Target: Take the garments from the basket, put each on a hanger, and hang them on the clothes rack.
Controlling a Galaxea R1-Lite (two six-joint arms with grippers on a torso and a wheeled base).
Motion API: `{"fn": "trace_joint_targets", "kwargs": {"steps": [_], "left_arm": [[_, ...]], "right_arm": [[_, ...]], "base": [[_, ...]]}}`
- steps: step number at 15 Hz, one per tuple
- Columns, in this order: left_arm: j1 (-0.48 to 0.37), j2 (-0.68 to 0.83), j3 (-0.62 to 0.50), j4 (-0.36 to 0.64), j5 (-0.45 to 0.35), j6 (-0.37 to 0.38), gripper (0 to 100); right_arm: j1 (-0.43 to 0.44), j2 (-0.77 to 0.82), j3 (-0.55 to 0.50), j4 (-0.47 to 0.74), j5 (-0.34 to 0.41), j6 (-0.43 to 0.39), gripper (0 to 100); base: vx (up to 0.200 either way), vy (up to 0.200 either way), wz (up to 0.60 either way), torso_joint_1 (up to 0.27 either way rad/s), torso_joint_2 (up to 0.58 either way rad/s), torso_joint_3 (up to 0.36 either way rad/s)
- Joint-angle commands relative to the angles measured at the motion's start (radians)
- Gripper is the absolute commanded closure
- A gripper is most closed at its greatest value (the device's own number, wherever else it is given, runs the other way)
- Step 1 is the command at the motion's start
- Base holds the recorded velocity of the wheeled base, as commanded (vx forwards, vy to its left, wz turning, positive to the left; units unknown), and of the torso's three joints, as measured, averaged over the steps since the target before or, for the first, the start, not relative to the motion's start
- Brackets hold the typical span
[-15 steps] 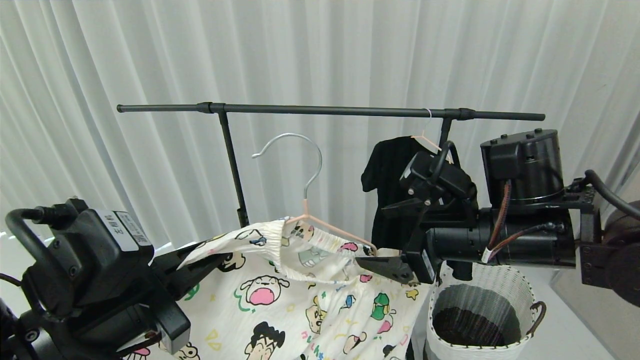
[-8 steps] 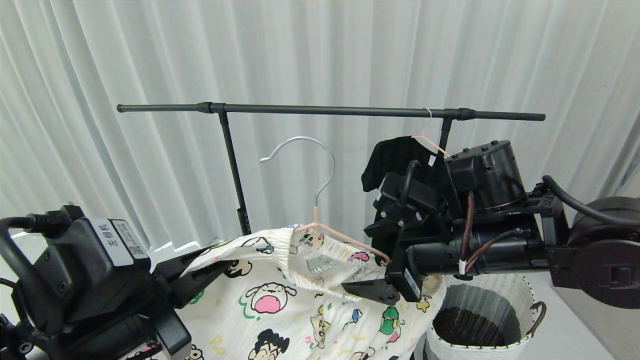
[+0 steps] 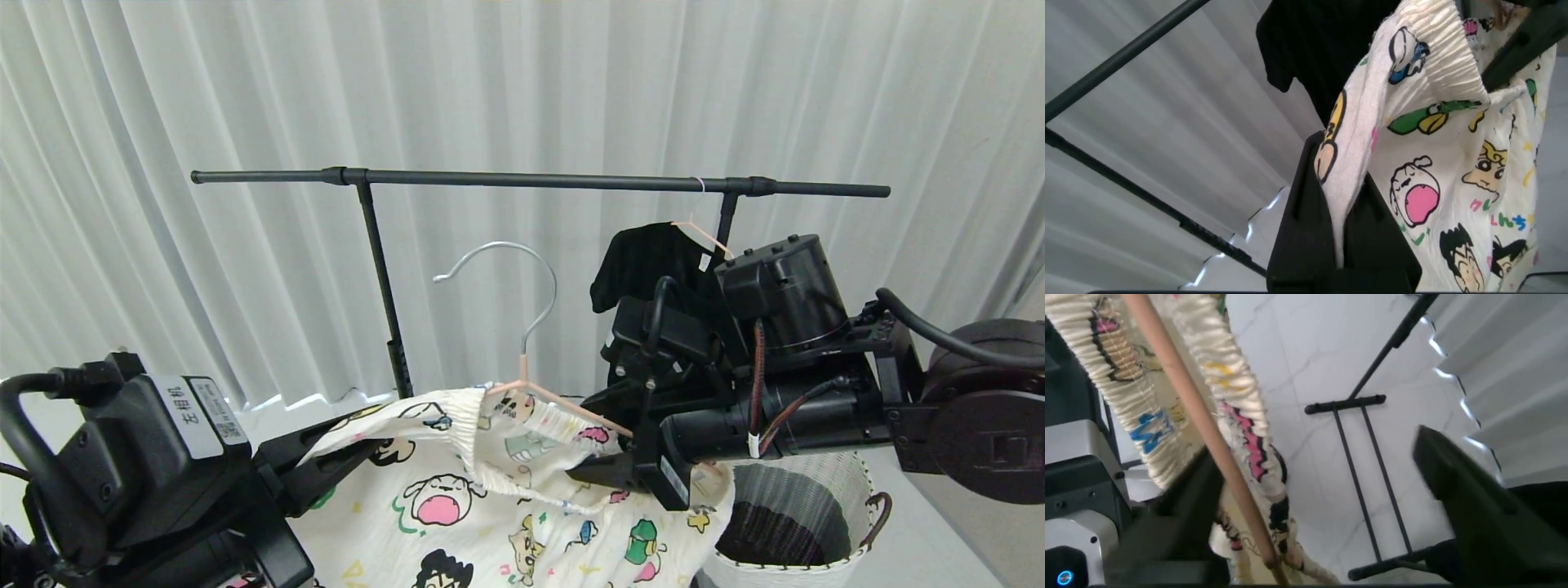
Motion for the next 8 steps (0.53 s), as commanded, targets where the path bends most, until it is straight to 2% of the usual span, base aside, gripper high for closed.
{"fn": "trace_joint_targets", "kwargs": {"steps": [1, 4, 6, 7, 8], "left_arm": [[-0.008, 0.002, 0.0, -0.001, 0.001, 0.0, 100], [-0.011, 0.002, 0.003, -0.001, 0.001, 0.0, 100], [-0.013, 0.0, 0.021, -0.001, 0.001, 0.0, 100], [-0.013, 0.0, 0.03, -0.002, 0.001, 0.0, 0], [-0.011, 0.0, 0.033, -0.002, 0.001, -0.004, 0]], "right_arm": [[0.011, 0.005, 0.001, 0.0, 0.0, 0.001, 100], [0.018, 0.011, 0.001, -0.008, -0.008, 0.0, 100], [0.004, 0.006, 0.001, -0.016, -0.011, -0.046, 100], [-0.014, 0.002, 0.001, -0.022, -0.009, -0.1, 100], [-0.035, -0.006, 0.003, -0.025, -0.008, -0.164, 100]], "base": [[0.0, 0.0, 0.0, 0.0, 0.0, 0.0], [0.0, 0.0, 0.0, 0.0, 0.0, 0.0], [0.0, 0.0, 0.0, 0.0, 0.0, 0.0], [0.0, 0.0, 0.0, 0.0, 0.0, 0.0], [0.0, 0.0, 0.0, 0.0, 0.0, 0.0]]}}
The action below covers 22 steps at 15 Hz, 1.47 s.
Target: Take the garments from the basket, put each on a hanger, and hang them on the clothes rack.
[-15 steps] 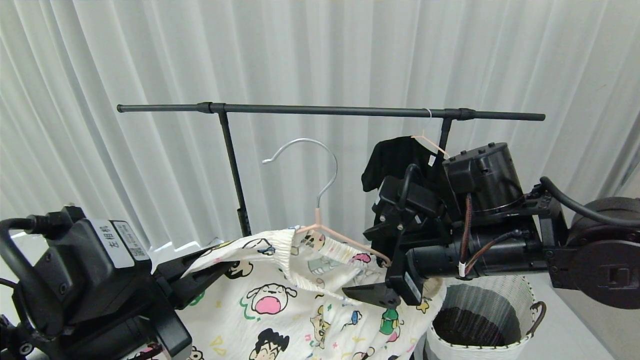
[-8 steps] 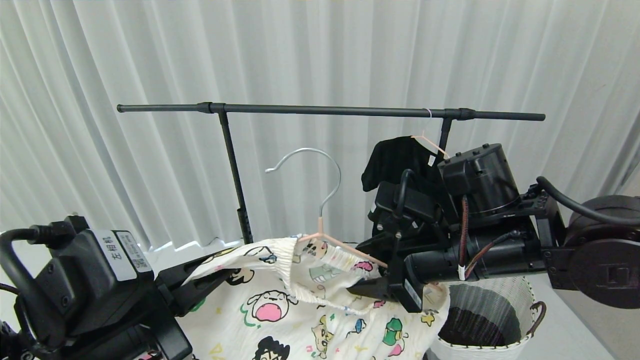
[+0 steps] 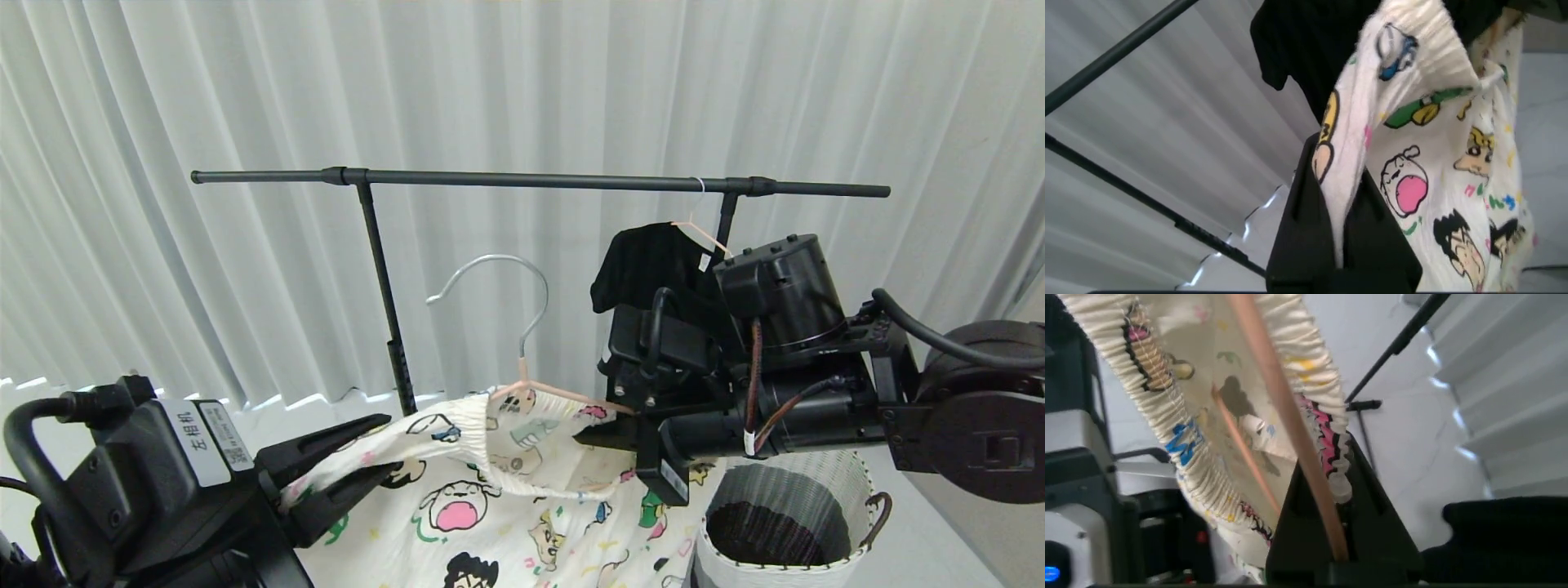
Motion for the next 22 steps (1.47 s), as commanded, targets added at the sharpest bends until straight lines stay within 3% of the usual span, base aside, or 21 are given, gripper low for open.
{"fn": "trace_joint_targets", "kwargs": {"steps": [1, 3, 5, 10, 14, 16, 22], "left_arm": [[0.003, 0.005, 0.006, 0.002, 0.005, -0.004, 0], [0.013, 0.009, 0.009, 0.002, 0.012, -0.002, 0], [0.015, 0.0, 0.043, 0.002, 0.012, -0.002, 0], [0.032, -0.052, 0.086, 0.002, 0.014, -0.002, 0], [0.167, -0.035, 0.212, 0.002, -0.002, -0.04, 0], [0.17, 0.005, 0.236, 0.002, -0.028, -0.091, 0], [0.168, 0.092, 0.21, 0.0, -0.071, -0.137, 0]], "right_arm": [[-0.042, -0.018, 0.003, -0.002, 0.004, -0.072, 100], [-0.08, -0.039, 0.004, -0.002, 0.007, -0.15, 100], [-0.115, -0.061, 0.004, -0.002, 0.002, -0.175, 100], [-0.21, -0.071, 0.004, -0.039, -0.001, -0.175, 100], [-0.215, -0.098, 0.003, -0.052, -0.001, -0.172, 100], [-0.207, -0.104, 0.004, -0.082, -0.001, -0.172, 100], [-0.164, -0.11, 0.004, -0.098, -0.009, -0.17, 100]], "base": [[0.0, 0.0, 0.0, 0.0, 0.0, 0.0], [0.0, 0.0, 0.0, 0.0, 0.0, 0.0], [0.0, 0.0, 0.0, 0.0, 0.0, 0.0], [0.0, 0.0, 0.0, 0.0, 0.0, 0.0], [0.0, 0.0, 0.0, 0.0, 0.0, 0.0], [0.0, 0.0, 0.0, 0.0, 0.0, 0.0], [0.0, 0.0, 0.0, 0.0, 0.0, 0.0]]}}
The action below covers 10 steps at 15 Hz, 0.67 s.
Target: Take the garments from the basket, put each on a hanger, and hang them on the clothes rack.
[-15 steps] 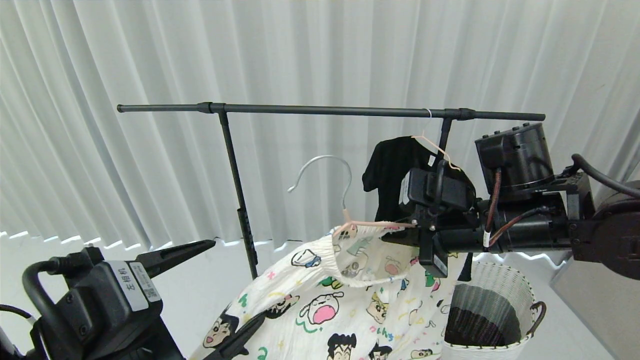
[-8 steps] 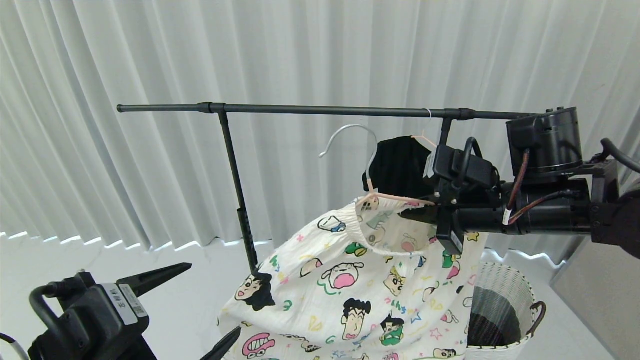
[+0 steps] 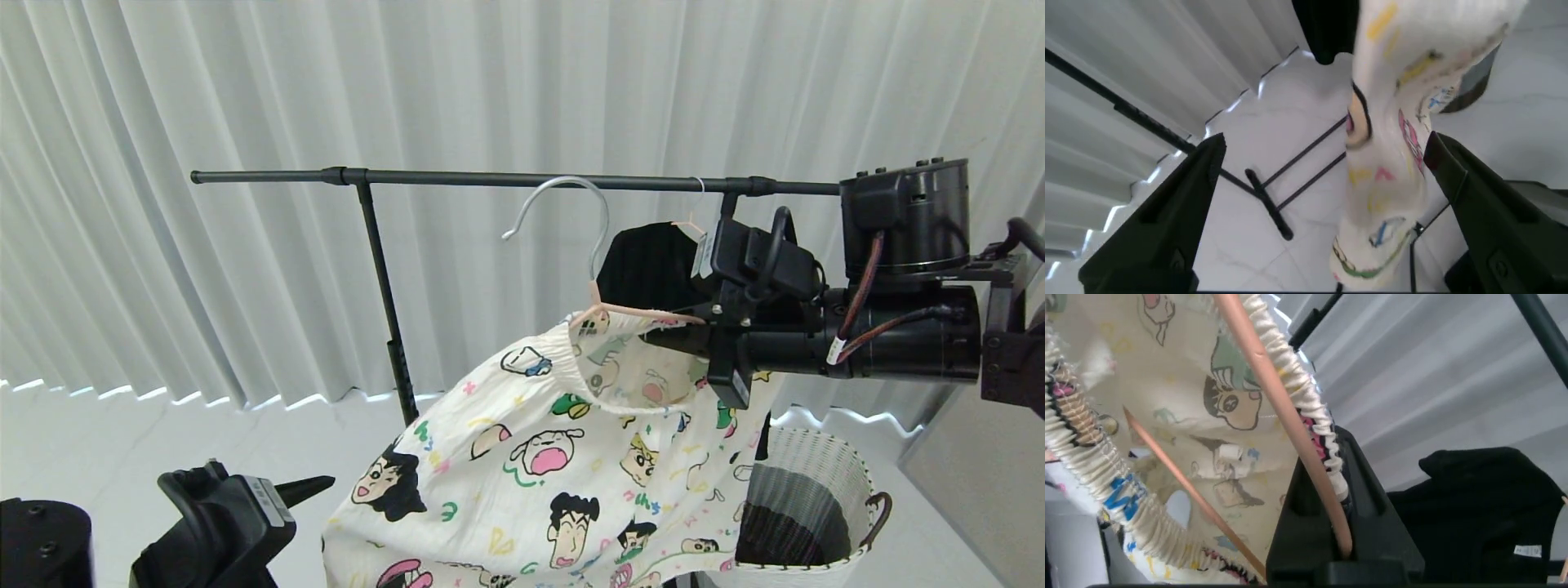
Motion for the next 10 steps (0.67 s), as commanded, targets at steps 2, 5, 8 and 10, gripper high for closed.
{"fn": "trace_joint_targets", "kwargs": {"steps": [2, 5, 8, 10], "left_arm": [[0.004, 0.021, -0.003, -0.001, 0.0, 0.0, 100], [0.089, 0.028, 0.031, -0.001, 0.003, 0.0, 100], [0.23, 0.024, 0.083, -0.001, 0.003, 0.002, 100], [0.268, 0.019, 0.094, -0.001, 0.005, 0.006, 100]], "right_arm": [[0.003, -0.003, 0.0, 0.0, 0.001, 0.001, 100], [-0.026, -0.001, 0.0, -0.019, -0.001, 0.001, 100], [-0.078, 0.002, 0.0, -0.047, -0.044, 0.021, 100], [-0.079, 0.005, 0.0, -0.09, -0.071, 0.101, 100]], "base": [[0.0, 0.0, 0.0, 0.0, 0.0, 0.0], [0.0, 0.0, 0.0, 0.0, 0.0, 0.0], [0.0, 0.0, 0.0, 0.0, 0.0, 0.0], [0.0, 0.0, 0.0, 0.0, 0.0, 0.0]]}}
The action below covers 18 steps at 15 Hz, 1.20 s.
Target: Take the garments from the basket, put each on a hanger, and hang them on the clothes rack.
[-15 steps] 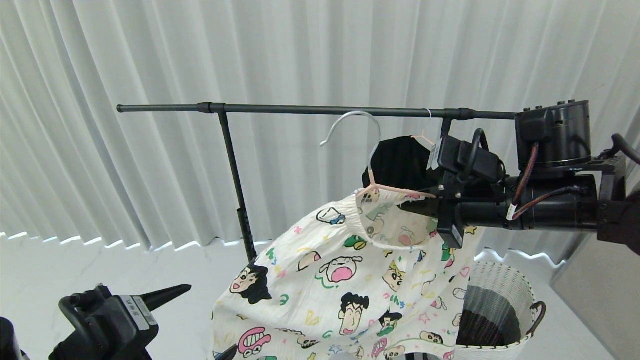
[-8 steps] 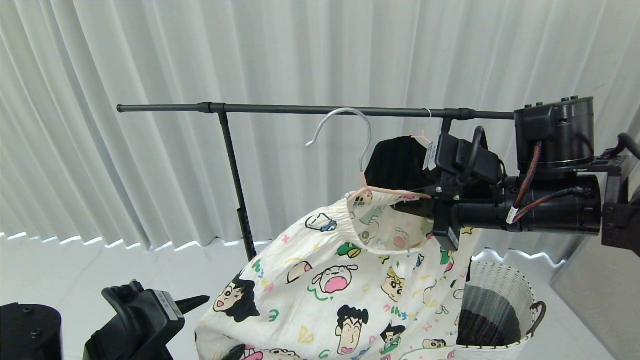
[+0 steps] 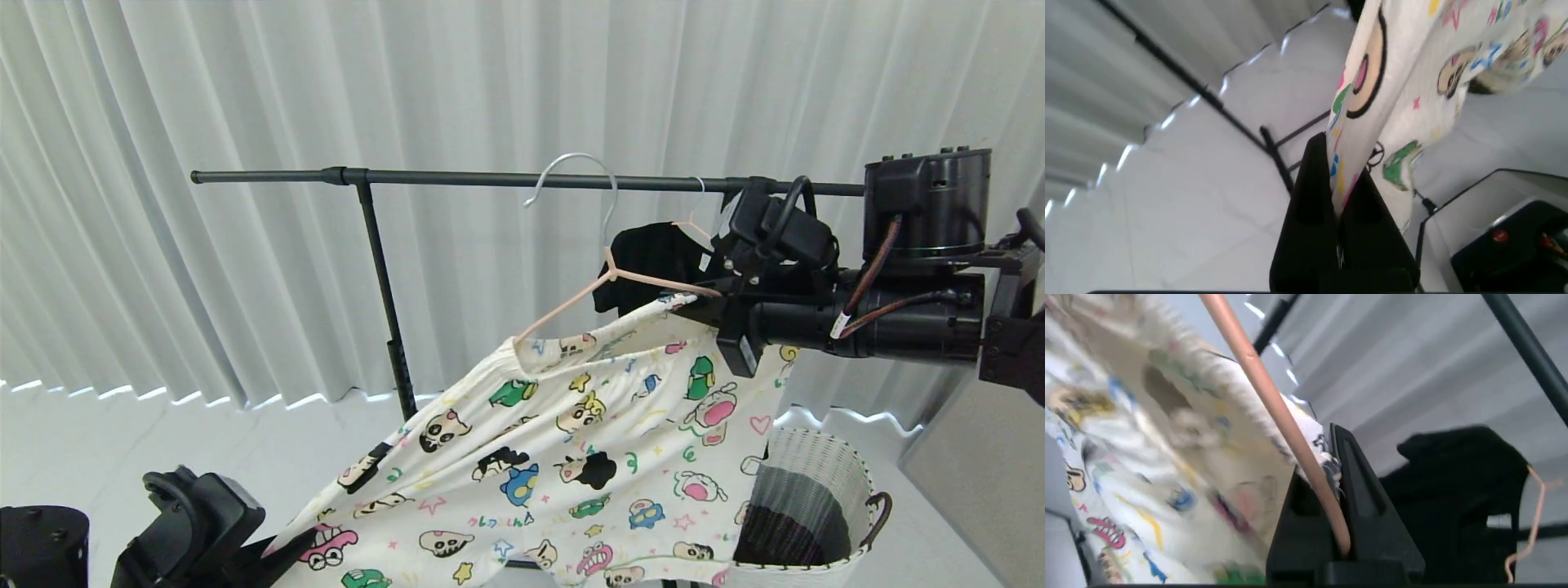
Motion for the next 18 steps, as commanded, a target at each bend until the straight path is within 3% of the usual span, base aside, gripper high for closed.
{"fn": "trace_joint_targets", "kwargs": {"steps": [1, 3, 4, 7, 10, 12, 13, 14, 15, 18], "left_arm": [[0.026, -0.002, 0.007, 0.003, 0.002, 0.002, 100], [-0.002, -0.002, -0.02, 0.003, 0.004, 0.002, 100], [-0.013, -0.004, -0.032, 0.003, 0.004, 0.002, 0], [-0.017, -0.03, -0.056, 0.003, 0.004, -0.006, 0], [-0.013, -0.064, -0.055, 0.003, 0.005, -0.01, 0], [0.001, -0.087, -0.076, 0.002, 0.016, -0.105, 0], [0.001, -0.088, -0.09, 0.002, 0.059, -0.156, 0], [0.001, -0.087, -0.096, 0.002, 0.093, -0.171, 0], [0.001, -0.079, -0.105, 0.002, 0.181, -0.185, 0], [0.0, -0.068, -0.118, 0.002, 0.309, -0.184, 0]], "right_arm": [[0.0, 0.009, 0.001, -0.029, -0.027, 0.026, 100], [0.01, 0.017, 0.001, -0.039, -0.044, 0.037, 100], [0.018, 0.02, 0.001, -0.039, -0.045, 0.037, 100], [0.029, 0.027, 0.001, -0.039, -0.052, 0.037, 100], [0.027, 0.027, 0.002, -0.034, -0.131, 0.066, 100], [0.027, 0.041, 0.001, -0.01, -0.294, 0.164, 100], [0.027, 0.047, -0.001, 0.009, -0.375, 0.201, 100], [0.026, 0.055, -0.001, 0.021, -0.414, 0.218, 100], [0.02, 0.078, -0.005, 0.047, -0.518, 0.26, 100], [0.0, 0.155, -0.015, 0.06, -0.69, 0.293, 100]], "base": [[0.0, 0.0, 0.0, 0.0, 0.0, 0.0], [0.0, 0.0, 0.0, 0.0, 0.0, 0.0], [0.0, 0.0, 0.0, 0.0, 0.0, 0.0], [0.0, 0.0, 0.0, 0.0, 0.0, 0.0], [0.0, 0.0, 0.0, 0.0, 0.0, 0.0], [0.0, 0.0, 0.0, 0.0, 0.0, 0.0], [0.0, 0.0, 0.0, 0.0, 0.0, 0.0], [0.0, 0.0, 0.0, 0.0, 0.0, 0.0], [0.0, 0.0, 0.0, 0.0, 0.0, 0.0], [0.0, 0.0, 0.0, 0.0, 0.0, 0.0]]}}
